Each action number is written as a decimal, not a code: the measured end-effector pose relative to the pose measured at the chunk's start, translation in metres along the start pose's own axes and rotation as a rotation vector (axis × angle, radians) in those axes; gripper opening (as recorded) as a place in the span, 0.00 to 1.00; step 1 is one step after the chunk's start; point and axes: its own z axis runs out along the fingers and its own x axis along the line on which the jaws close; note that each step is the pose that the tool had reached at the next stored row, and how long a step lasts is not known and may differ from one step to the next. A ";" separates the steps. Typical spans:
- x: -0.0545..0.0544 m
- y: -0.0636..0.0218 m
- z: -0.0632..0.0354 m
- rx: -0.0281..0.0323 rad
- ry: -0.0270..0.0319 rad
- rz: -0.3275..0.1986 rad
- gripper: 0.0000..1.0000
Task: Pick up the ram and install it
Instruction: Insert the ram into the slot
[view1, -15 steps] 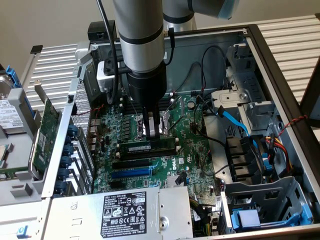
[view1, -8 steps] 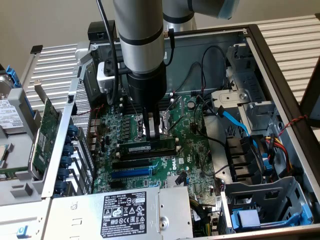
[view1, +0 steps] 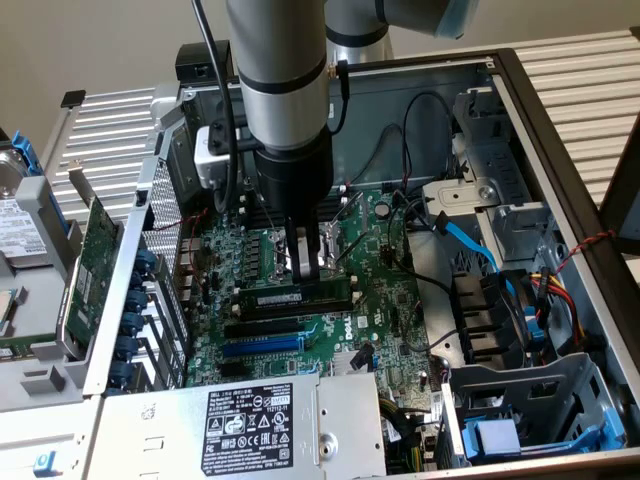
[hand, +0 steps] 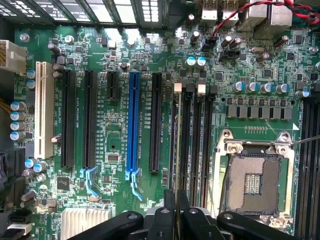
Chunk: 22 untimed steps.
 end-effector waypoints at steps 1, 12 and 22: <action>0.000 0.0000 0.0001 0.0000 0.0001 0.000 0.13; 0.000 0.0037 -0.0020 0.0001 -0.0001 0.000 0.27; 0.000 0.0109 -0.0157 0.0009 -0.0005 0.000 0.27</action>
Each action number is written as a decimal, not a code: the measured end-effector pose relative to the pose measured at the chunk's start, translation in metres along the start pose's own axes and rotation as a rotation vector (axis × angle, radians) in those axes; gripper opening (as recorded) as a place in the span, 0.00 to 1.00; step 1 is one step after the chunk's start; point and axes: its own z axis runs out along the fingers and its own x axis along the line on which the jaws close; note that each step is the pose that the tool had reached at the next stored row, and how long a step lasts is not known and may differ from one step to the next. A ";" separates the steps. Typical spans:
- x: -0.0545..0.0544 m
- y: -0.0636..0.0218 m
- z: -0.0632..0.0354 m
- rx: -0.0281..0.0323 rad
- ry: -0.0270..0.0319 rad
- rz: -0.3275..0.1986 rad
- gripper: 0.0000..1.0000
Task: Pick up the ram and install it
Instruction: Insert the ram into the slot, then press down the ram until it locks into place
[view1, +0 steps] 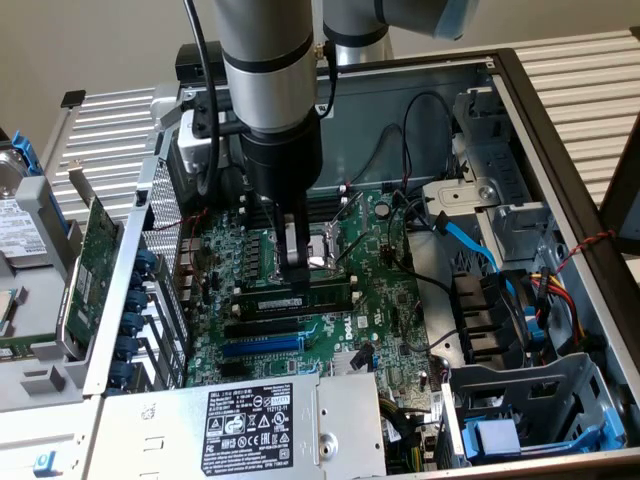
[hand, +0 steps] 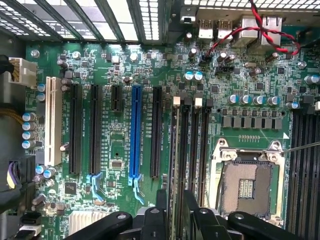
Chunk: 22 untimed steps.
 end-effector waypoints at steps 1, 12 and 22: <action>0.000 0.0013 -0.0001 0.0016 -0.0001 0.000 0.27; 0.000 0.0036 -0.0009 0.0056 -0.0004 0.000 0.27; -0.001 0.0061 -0.0023 0.0055 -0.0005 0.000 0.13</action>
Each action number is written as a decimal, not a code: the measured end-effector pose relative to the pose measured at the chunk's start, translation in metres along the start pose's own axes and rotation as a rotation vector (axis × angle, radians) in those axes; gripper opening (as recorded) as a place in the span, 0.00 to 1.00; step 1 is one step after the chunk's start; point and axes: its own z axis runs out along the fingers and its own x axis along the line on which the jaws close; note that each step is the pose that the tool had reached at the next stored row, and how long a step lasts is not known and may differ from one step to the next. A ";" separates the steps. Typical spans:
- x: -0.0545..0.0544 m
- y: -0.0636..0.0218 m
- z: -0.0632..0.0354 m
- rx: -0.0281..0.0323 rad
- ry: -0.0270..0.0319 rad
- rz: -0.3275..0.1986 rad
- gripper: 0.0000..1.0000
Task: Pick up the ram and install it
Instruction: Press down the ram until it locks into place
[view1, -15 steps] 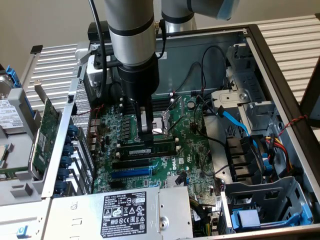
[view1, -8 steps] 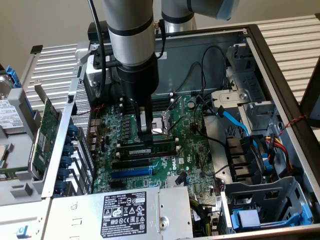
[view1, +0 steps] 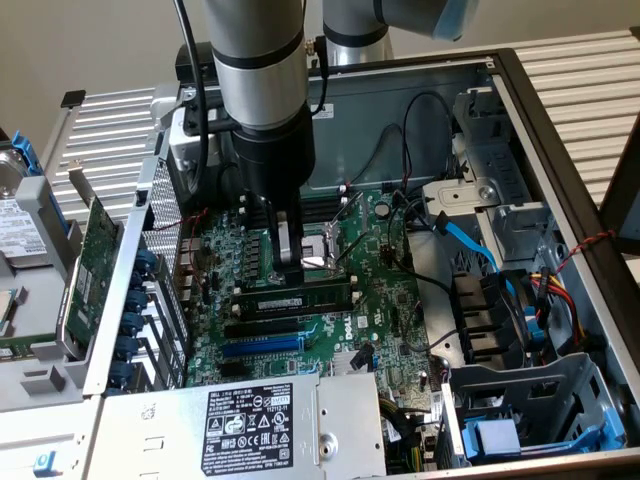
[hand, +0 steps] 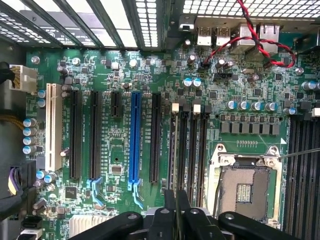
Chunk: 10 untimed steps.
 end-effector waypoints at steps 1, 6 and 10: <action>0.000 0.0000 0.0000 -0.0008 0.0001 0.000 0.13; 0.000 0.0002 0.0019 -0.0113 0.0001 0.001 0.11; 0.000 0.0003 0.0034 -0.0126 0.0003 0.002 0.11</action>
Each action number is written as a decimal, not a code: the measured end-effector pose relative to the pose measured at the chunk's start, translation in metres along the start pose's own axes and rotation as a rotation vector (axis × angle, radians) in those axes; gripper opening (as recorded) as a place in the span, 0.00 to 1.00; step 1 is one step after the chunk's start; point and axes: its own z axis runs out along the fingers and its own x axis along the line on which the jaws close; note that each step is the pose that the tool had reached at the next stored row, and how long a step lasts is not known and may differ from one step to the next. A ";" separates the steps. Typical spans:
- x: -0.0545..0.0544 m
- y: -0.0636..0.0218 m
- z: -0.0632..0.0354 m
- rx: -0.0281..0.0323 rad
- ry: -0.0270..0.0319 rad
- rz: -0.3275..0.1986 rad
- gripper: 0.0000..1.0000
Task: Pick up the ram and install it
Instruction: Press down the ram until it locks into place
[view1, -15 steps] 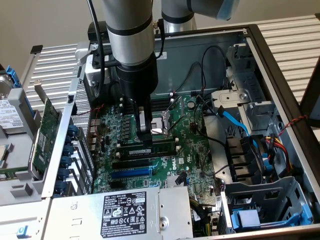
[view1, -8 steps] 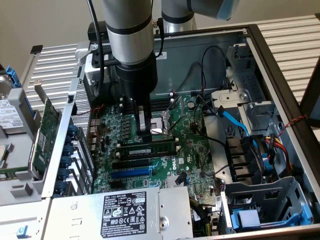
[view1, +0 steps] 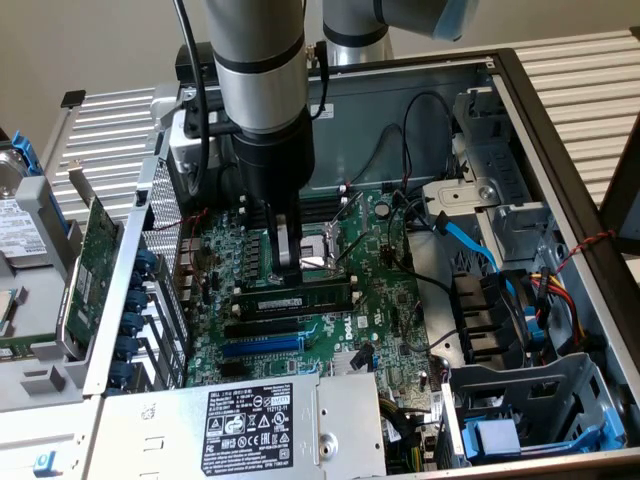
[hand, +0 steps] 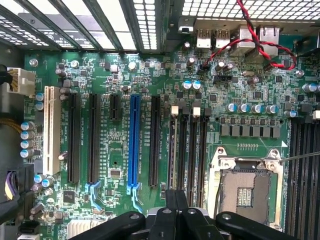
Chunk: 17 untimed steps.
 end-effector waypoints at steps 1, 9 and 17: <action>0.000 0.0000 0.0006 0.0002 -0.0003 0.000 0.11; 0.000 -0.0002 0.0040 0.0001 -0.0001 0.002 0.11; 0.000 -0.0014 0.0043 -0.0027 0.0001 0.006 0.11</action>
